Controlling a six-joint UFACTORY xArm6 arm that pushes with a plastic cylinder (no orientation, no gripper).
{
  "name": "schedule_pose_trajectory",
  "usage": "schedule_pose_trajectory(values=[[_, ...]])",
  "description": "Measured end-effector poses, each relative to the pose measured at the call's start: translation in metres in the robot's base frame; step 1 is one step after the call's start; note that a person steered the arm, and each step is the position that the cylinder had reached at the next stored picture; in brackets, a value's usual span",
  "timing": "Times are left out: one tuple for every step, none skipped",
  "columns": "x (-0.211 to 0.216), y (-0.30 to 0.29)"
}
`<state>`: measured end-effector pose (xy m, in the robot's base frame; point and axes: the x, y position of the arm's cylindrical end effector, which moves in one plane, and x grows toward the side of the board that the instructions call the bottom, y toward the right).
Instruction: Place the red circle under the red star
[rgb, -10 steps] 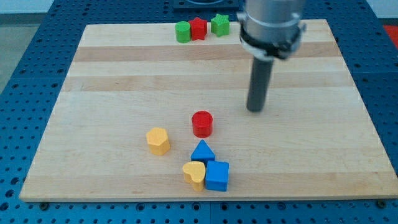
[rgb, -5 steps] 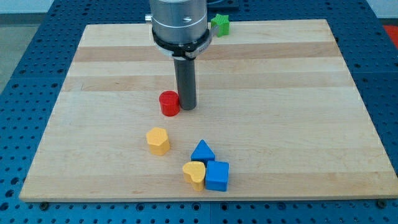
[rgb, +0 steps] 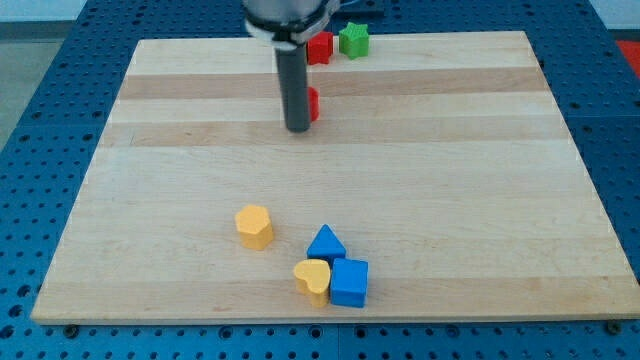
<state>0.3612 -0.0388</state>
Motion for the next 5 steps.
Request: schedule_pose_trajectory(values=[[-0.007,0.001],[-0.016,0.000],[-0.054,0.014],[-0.074,0.026],[-0.073,0.026]])
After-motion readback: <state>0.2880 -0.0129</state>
